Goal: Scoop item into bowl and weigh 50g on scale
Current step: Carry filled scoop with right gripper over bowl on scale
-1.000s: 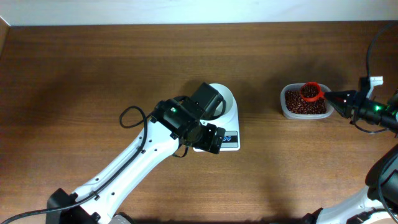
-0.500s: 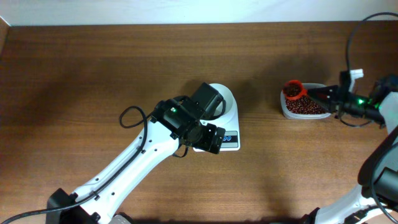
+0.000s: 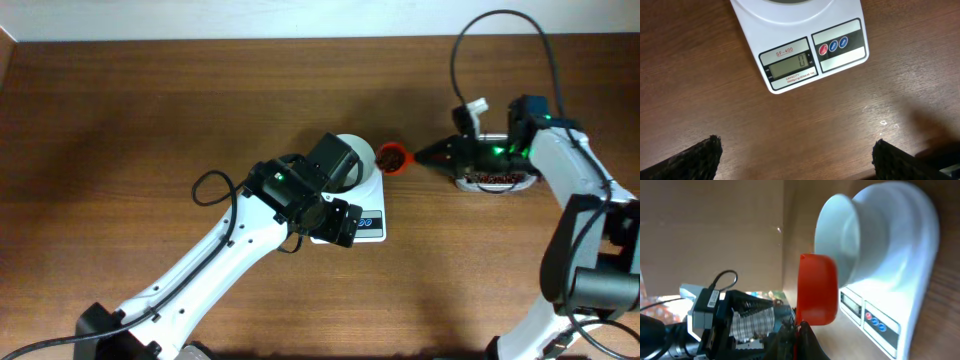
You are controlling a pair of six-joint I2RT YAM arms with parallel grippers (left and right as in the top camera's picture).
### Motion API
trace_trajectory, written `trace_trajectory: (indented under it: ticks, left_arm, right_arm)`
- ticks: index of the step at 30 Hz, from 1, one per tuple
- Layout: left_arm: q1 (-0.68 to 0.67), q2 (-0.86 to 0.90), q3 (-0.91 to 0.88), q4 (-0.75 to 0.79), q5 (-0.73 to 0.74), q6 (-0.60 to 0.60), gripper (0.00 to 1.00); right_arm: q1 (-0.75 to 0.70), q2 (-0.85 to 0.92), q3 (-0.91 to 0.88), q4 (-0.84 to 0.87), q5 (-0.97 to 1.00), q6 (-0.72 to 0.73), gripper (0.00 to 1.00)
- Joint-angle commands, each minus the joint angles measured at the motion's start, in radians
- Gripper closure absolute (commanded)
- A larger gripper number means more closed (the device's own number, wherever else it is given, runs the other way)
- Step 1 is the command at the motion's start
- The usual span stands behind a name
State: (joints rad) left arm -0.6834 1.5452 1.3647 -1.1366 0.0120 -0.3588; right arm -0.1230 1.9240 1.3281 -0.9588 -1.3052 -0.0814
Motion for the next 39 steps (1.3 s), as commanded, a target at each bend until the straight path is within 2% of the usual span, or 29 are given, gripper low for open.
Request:
trace_trajectory:
  ticks: [1,6,11,15,22,27,35,39]
  left_arm:
    - [-0.001,-0.019,-0.005,0.001,0.007,0.009,0.01]
    - [-0.001,-0.019,-0.005,0.001,0.007,0.009,0.01]
    - [-0.001,-0.019,-0.005,0.001,0.007,0.009,0.01]
    - [-0.001,-0.019,-0.005,0.001,0.007,0.009,0.01]
    - [-0.001,-0.019,-0.005,0.001,0.007,0.009,0.01]
    - [-0.001,-0.019,-0.005,0.001,0.007,0.009,0.01]
    - [-0.001,-0.019,-0.005,0.001,0.007,0.009,0.01]
    - [-0.001,-0.019,-0.005,0.001,0.007,0.009,0.01]
  right_arm:
    - [0.057,0.009,-0.004,0.027,-0.067,-0.003,0.96]
    - [0.118,0.009,-0.004,0.162,-0.072,0.121,0.96]
    - [0.158,0.009,-0.004,0.366,-0.031,0.254,0.96]
    - [0.185,0.009,-0.004,0.415,0.091,0.254,0.96]
    - [0.223,0.000,-0.001,0.443,0.204,0.165,0.96]
    - [0.229,-0.052,0.019,0.439,0.286,0.156,0.96]
    - [0.230,-0.143,0.020,0.439,0.301,0.000,0.96]
    - [0.277,-0.149,0.020,0.440,0.405,-0.106,0.96]
